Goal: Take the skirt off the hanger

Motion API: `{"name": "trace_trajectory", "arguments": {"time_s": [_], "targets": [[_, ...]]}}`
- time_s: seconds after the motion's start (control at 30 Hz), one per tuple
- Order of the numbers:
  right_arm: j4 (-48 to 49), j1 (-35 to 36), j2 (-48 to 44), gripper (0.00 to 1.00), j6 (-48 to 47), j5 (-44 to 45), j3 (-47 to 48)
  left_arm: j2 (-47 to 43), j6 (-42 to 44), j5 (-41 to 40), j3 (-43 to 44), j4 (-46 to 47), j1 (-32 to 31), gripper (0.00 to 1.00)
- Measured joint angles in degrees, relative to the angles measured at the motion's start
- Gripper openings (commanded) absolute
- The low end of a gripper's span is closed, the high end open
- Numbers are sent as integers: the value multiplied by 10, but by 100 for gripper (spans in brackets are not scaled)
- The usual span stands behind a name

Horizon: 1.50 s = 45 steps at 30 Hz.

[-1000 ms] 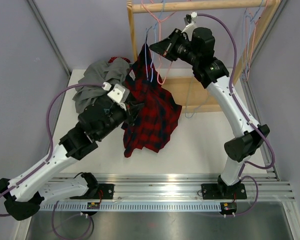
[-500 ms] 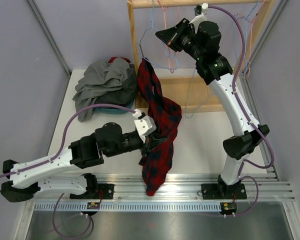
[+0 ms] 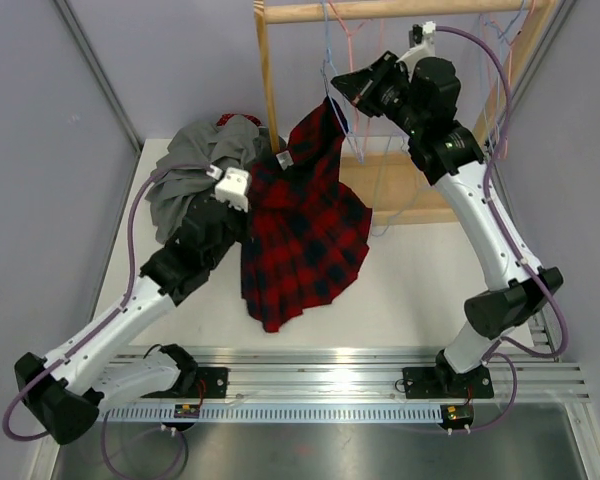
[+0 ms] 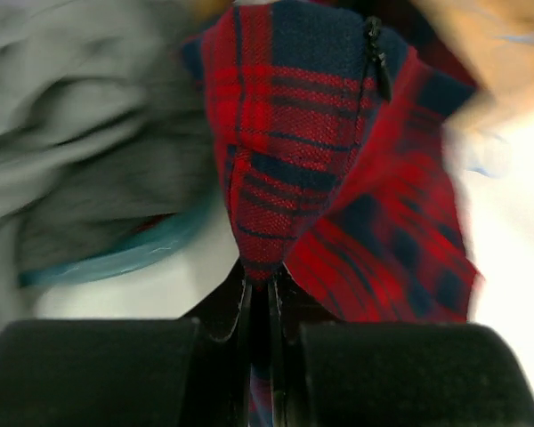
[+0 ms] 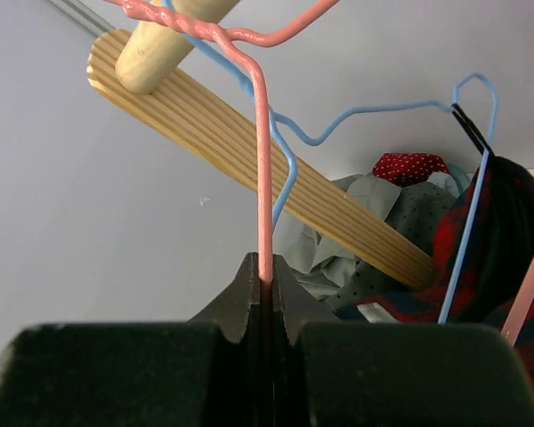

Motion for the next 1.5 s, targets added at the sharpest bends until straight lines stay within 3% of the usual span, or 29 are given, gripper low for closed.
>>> {"name": "trace_trajectory", "arguments": {"time_s": [0.2, 0.37, 0.57, 0.83, 1.0, 1.13, 1.37, 1.4, 1.43, 1.47, 1.5], "targets": [[-15, -41, -94, 0, 1, 11, -53, 139, -36, 23, 131, -71, 182, 0], [-42, -74, -147, 0, 17, 3, -70, 227, -54, 37, 231, -104, 261, 0], [-78, -130, -154, 0, 47, -38, -47, 315, -52, 34, 321, -119, 291, 0], [-97, -146, -115, 0, 87, -118, 14, 342, -71, 21, 340, -119, 346, 0], [-19, -167, -29, 0, 160, -206, 35, 337, -74, 27, 367, -116, 354, 0], [43, -170, 34, 0, 225, -248, 27, 301, -77, 38, 314, -91, 354, 0], [125, -171, 39, 0, 283, -273, -59, 279, -77, 49, 288, -88, 355, 0], [133, -172, 34, 15, 287, -276, -73, 279, -77, 50, 288, -89, 355, 0], [139, -172, 29, 39, 292, -278, -87, 279, -77, 50, 288, -88, 355, 0], [141, -174, 24, 77, 297, -280, -99, 278, -77, 50, 288, -87, 355, 0], [144, -176, 17, 89, 300, -281, -114, 278, -77, 50, 287, -87, 355, 0]]}}
